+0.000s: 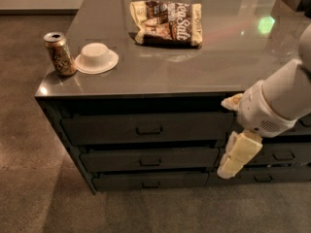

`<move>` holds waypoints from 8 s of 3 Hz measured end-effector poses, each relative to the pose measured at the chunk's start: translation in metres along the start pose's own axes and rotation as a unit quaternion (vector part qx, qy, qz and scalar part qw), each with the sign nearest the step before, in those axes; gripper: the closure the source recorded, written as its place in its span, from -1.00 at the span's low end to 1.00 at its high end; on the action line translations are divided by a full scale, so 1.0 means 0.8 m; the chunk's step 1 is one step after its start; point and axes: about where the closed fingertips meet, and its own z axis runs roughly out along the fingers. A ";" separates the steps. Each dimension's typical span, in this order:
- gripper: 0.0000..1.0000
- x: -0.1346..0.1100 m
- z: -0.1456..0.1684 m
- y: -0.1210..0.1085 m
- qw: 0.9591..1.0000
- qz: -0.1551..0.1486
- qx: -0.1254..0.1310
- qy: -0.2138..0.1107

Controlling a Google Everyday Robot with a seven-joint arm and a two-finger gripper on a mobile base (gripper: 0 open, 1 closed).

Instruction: Open top drawer

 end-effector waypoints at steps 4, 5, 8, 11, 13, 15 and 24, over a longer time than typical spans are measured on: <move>-1.00 -0.081 0.164 -0.006 0.992 -0.065 -0.098 -0.054; -1.00 -0.086 0.177 -0.006 0.991 -0.079 -0.100 -0.046; -1.00 -0.088 0.261 -0.017 0.982 -0.099 -0.118 -0.110; -1.00 -0.125 0.337 -0.023 0.972 -0.093 -0.127 -0.175; -0.65 -0.133 0.348 -0.023 0.972 -0.096 -0.125 -0.175; 0.27 -0.135 0.350 -0.023 0.972 -0.100 -0.125 -0.172; -0.16 -0.069 0.329 0.048 0.982 -0.082 -0.104 -0.133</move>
Offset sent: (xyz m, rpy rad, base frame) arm 0.0443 0.1264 -0.0846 0.1102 0.0137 0.2623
